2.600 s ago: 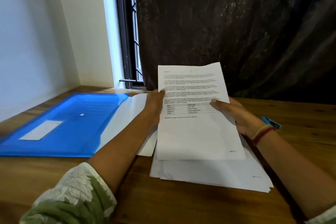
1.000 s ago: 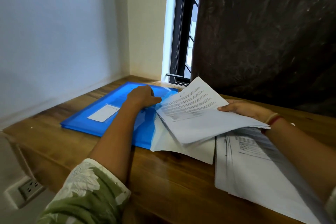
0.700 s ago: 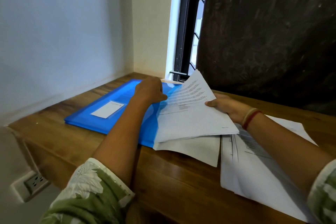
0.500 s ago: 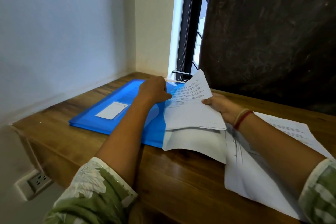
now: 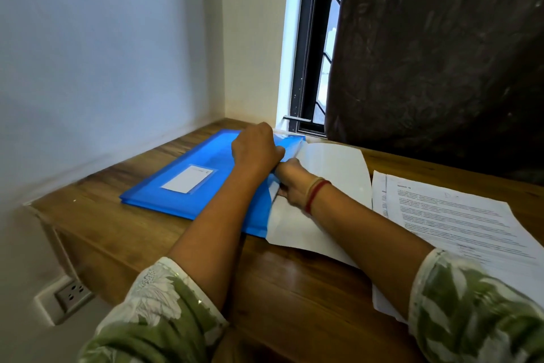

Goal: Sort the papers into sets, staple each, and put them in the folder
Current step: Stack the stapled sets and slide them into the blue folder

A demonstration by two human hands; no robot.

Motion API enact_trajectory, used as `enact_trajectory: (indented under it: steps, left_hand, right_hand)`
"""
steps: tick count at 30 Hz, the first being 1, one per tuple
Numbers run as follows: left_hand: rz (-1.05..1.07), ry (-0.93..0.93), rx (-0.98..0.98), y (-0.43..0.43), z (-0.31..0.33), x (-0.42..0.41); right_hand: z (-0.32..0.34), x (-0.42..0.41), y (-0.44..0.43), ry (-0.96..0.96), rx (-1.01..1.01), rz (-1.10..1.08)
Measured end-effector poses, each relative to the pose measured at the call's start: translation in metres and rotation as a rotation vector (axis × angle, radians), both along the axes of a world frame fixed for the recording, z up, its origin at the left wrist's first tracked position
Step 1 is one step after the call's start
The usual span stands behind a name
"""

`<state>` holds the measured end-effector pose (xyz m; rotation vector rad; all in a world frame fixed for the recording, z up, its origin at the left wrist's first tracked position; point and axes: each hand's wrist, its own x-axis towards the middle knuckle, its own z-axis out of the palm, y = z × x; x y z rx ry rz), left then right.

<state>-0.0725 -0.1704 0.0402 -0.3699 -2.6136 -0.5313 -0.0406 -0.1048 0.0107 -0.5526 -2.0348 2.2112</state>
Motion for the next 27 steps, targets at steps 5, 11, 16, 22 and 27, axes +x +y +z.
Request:
enact_trajectory:
  steps: [5,11,16,22,27]
  left_hand:
    - [-0.004,-0.021,-0.024,0.003,-0.002,0.002]
    - [-0.018,-0.055,-0.034,0.005,-0.006,0.003]
    - [-0.012,-0.077,-0.027,0.005,-0.010,0.000]
    - [0.006,-0.131,-0.194,0.005,-0.016,0.000]
    - [-0.056,-0.115,-0.142,0.014,-0.021,0.008]
  right_hand:
    - [-0.005,-0.001,0.025,-0.001,0.263,-0.082]
    - [-0.004,-0.002,0.021,-0.048,0.333,0.072]
    - [0.004,0.005,0.023,-0.091,0.448,0.160]
    - [0.014,0.045,0.066,0.111,0.462,0.007]
    - [0.004,0.107,0.147,0.219,0.841,-0.219]
